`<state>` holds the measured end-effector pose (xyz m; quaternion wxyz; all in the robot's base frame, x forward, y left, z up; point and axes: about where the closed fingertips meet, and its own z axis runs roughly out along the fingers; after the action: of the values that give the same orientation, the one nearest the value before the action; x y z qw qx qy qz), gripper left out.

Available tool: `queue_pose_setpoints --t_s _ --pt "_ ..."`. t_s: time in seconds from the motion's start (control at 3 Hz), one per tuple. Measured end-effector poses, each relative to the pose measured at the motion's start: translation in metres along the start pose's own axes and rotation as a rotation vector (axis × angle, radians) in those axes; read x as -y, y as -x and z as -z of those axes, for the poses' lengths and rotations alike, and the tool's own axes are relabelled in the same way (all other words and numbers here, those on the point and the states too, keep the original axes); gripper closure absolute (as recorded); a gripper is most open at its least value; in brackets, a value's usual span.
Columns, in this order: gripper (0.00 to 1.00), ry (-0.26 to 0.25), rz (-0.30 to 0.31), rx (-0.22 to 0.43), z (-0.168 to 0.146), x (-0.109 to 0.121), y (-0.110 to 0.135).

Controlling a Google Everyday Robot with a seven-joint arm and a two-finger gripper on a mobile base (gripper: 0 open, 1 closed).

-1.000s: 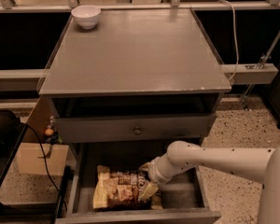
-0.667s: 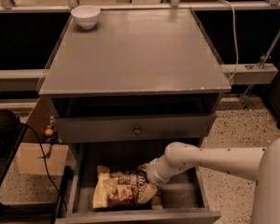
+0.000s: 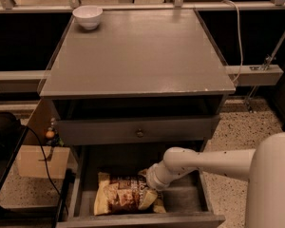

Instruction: Pick brown chip bag from middle drawer and place on counter

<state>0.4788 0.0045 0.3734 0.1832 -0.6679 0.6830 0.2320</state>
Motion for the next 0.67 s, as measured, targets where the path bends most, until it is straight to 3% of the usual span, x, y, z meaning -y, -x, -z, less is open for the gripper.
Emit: queue_pose_setpoints --t_s 0.33,0.67 --pt "0.2 0.002 0.0 0.007 -0.0107 0.0019 -0.0031" --pt "0.35 0.004 0.001 0.002 -0.0165 0.0012 -0.0043"
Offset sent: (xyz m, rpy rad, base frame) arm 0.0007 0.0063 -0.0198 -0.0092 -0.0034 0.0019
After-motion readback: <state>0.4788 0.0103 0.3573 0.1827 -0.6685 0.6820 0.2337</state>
